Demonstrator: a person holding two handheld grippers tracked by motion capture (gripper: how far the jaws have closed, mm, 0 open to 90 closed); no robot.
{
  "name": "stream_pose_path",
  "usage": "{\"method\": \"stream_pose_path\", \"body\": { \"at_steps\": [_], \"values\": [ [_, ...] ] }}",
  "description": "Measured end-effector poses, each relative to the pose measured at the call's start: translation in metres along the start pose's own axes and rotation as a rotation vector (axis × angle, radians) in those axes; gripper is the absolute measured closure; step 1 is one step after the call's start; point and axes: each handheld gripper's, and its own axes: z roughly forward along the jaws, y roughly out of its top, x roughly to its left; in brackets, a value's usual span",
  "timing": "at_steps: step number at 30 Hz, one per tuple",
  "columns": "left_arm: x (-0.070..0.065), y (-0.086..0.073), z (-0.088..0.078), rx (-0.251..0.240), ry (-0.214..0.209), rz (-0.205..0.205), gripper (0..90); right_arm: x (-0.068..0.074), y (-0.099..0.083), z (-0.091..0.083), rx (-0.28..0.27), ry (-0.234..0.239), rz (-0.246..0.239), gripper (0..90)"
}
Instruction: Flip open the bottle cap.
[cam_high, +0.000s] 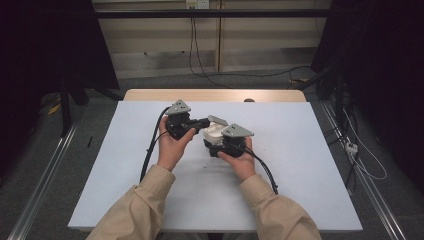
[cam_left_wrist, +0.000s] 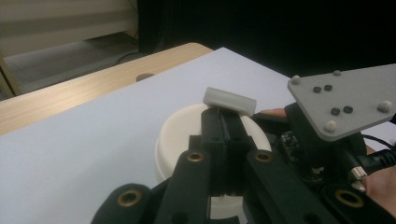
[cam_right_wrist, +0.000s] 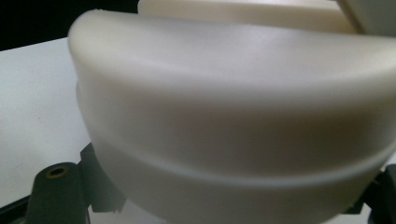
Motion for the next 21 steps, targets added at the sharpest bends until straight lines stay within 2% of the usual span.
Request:
{"method": "stream_pose_path", "body": {
  "at_steps": [21],
  "values": [
    [-0.0021,0.0072,0.0072,0.004,-0.008,0.003,90.0,0.0,-0.0001,0.0003,0.003,0.0,-0.001,18.5]
  ]
}}
